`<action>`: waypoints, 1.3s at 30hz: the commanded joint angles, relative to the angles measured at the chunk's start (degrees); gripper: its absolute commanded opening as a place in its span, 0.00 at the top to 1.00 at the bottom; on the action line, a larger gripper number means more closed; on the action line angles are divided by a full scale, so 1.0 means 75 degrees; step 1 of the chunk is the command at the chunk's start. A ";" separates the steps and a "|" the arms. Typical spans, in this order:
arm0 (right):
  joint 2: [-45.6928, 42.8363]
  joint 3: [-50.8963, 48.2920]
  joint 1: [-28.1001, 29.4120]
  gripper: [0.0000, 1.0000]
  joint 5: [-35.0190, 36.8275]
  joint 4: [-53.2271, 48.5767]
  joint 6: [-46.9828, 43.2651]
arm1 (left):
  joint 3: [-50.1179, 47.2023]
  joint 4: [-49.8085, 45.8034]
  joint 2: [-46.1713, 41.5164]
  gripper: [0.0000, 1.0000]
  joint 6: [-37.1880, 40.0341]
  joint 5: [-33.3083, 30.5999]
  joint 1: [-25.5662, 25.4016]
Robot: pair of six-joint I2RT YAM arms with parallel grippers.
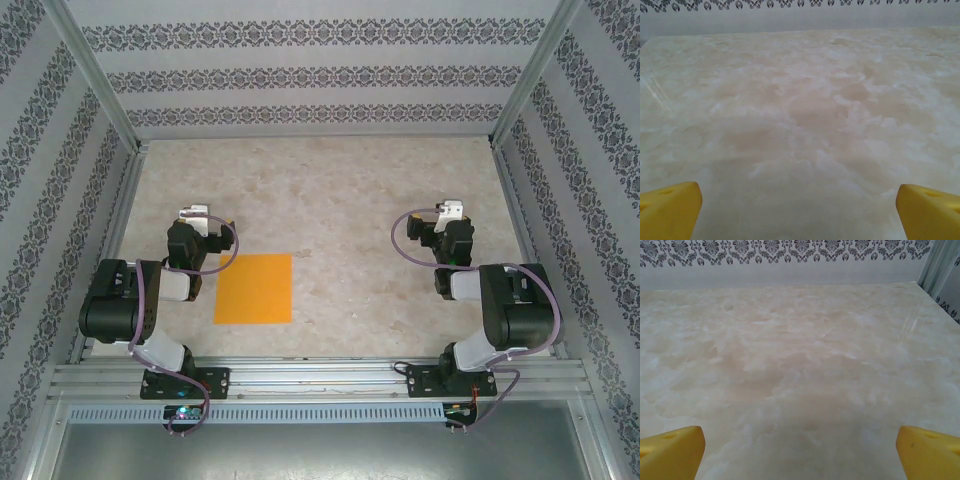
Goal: Fold a paper plane with a square sheet of paper (fold left side to right side)
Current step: Move the square sheet of paper to the center of the table.
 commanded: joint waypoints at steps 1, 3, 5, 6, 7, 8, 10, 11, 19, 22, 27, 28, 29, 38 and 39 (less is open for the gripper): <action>-0.0065 -0.0010 0.0133 0.02 0.0154 0.0168 -0.0038 | 0.0014 -0.0054 -0.0002 0.00 -0.0065 0.0102 0.0043; -0.0065 -0.0010 0.0133 0.02 0.0160 0.0168 -0.0034 | 0.0014 -0.0054 -0.0002 0.00 -0.0065 0.0102 0.0043; -0.0065 -0.0010 0.0133 0.02 0.0160 0.0159 -0.0037 | 0.0014 -0.0054 -0.0002 0.00 -0.0066 0.0102 0.0043; -0.0065 -0.0010 0.0139 0.02 0.0159 0.0168 -0.0035 | 0.0014 -0.0054 -0.0002 0.00 -0.0065 0.0101 0.0043; -0.0065 -0.0010 0.0139 0.02 0.0160 0.0168 -0.0041 | 0.0014 -0.0054 -0.0002 0.00 -0.0072 0.0102 0.0043; -0.0064 -0.0010 0.0137 0.02 0.0167 0.0168 -0.0035 | 0.0014 -0.0054 -0.0002 0.00 -0.0066 0.0102 0.0043; -0.0059 -0.0010 0.0136 0.02 0.0168 0.0168 -0.0030 | 0.0014 -0.0054 -0.0002 0.00 -0.0069 0.0102 0.0043; -0.0065 -0.0010 0.0133 0.02 0.0167 0.0168 -0.0032 | 0.0014 -0.0054 -0.0002 0.00 -0.0072 0.0108 0.0043; -0.0065 0.0003 0.0133 0.02 0.0157 0.0145 -0.0029 | 0.0026 -0.0077 -0.0002 0.00 -0.0124 -0.0073 0.0043; -0.0075 -0.0016 0.0098 0.02 0.0083 0.0161 -0.0002 | 0.0026 -0.0077 -0.0001 0.00 -0.0136 -0.0074 0.0043; -0.0232 -0.0050 0.0074 0.02 0.0032 0.0136 0.0023 | -0.0110 0.0084 -0.0162 0.00 -0.0177 -0.0236 0.0043; -0.0402 -0.0088 0.0074 0.02 0.0060 0.0068 0.0008 | -0.0126 -0.0098 -0.0454 0.00 -0.0172 -0.0241 0.0044; -0.0612 -0.0103 0.0074 0.02 0.0128 -0.0098 0.0027 | -0.0089 -0.0457 -0.0748 0.00 -0.0169 -0.0304 0.0043; -0.3321 0.0538 0.0086 0.02 -0.0187 -0.4506 0.1137 | 0.1554 -0.6057 -0.3614 0.00 -0.1975 -0.0783 0.0043; -0.3557 0.0709 0.0086 0.02 -0.0402 -0.5053 0.1344 | 0.1779 -0.6720 -0.3775 0.00 -0.2287 -0.0523 0.0044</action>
